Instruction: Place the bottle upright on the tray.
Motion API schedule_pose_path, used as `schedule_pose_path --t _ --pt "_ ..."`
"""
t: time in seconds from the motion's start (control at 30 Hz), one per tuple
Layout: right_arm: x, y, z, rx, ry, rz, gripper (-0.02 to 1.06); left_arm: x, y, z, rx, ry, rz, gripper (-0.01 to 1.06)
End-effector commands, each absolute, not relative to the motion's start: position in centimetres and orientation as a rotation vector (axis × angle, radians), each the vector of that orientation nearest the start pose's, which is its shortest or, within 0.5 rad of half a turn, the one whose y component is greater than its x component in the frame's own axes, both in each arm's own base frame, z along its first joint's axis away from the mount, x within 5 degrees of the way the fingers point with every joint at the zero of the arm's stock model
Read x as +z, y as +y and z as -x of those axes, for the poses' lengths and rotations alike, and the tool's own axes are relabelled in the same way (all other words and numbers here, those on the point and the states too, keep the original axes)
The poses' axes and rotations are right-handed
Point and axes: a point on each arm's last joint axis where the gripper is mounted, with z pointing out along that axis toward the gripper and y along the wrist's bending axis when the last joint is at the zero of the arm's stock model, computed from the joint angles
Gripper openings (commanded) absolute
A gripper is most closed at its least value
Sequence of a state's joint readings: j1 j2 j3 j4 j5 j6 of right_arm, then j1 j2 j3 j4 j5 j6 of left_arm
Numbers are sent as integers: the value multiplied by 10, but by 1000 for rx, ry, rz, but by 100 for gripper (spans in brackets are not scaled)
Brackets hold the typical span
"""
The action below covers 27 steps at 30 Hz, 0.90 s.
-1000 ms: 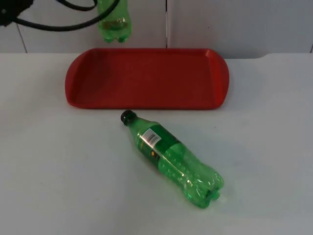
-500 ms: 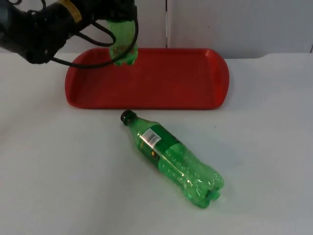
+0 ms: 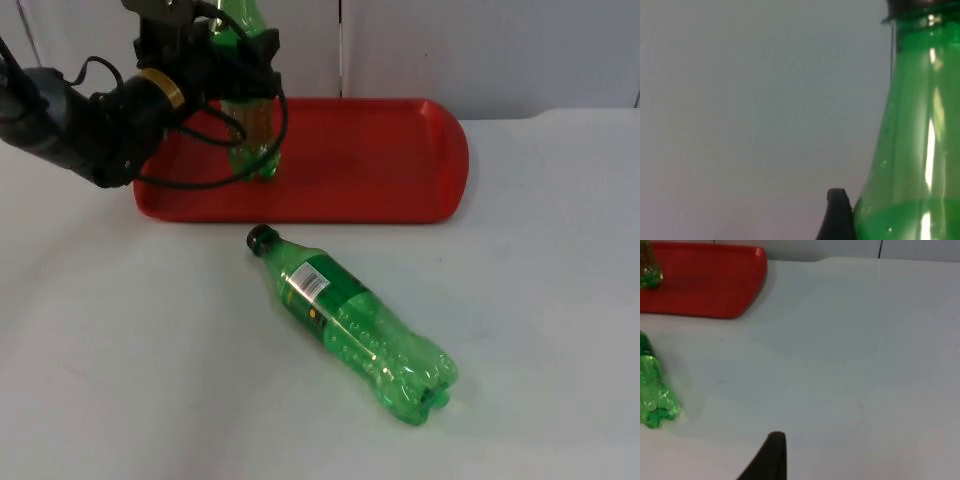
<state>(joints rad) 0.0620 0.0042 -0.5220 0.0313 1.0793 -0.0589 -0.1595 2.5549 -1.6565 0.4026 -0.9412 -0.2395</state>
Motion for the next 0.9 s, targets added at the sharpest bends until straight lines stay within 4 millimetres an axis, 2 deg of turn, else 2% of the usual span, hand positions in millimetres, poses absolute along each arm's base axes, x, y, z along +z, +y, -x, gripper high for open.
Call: schedule_pose_path --t 0.0,0.13,0.23,0.27,0.37,0.4,0.5,0.57,0.87 --pt "281 2 8 30 2042 122 105 86 -114 -520 -365 1440 -385 0" --pt "281 2 8 30 2042 122 105 85 -116 -519 -369 1440 -432 0" --pt "281 2 8 30 2042 122 105 84 -119 -517 -372 1437 -475 11" --pt "281 2 8 30 2042 122 105 84 -119 -517 -372 1437 -475 11" --pt "281 2 8 30 2042 122 105 84 -122 -516 -379 1426 -520 35" --pt "281 2 8 30 2042 122 105 84 -122 -516 -379 1426 -520 35" --pt "281 2 8 30 2042 122 105 84 -122 -515 -382 1422 -524 64" --pt "281 2 8 30 2042 122 105 85 -122 -515 -391 1417 -516 73" --pt "281 2 8 30 2042 122 105 89 -123 -514 -430 1382 -498 74"
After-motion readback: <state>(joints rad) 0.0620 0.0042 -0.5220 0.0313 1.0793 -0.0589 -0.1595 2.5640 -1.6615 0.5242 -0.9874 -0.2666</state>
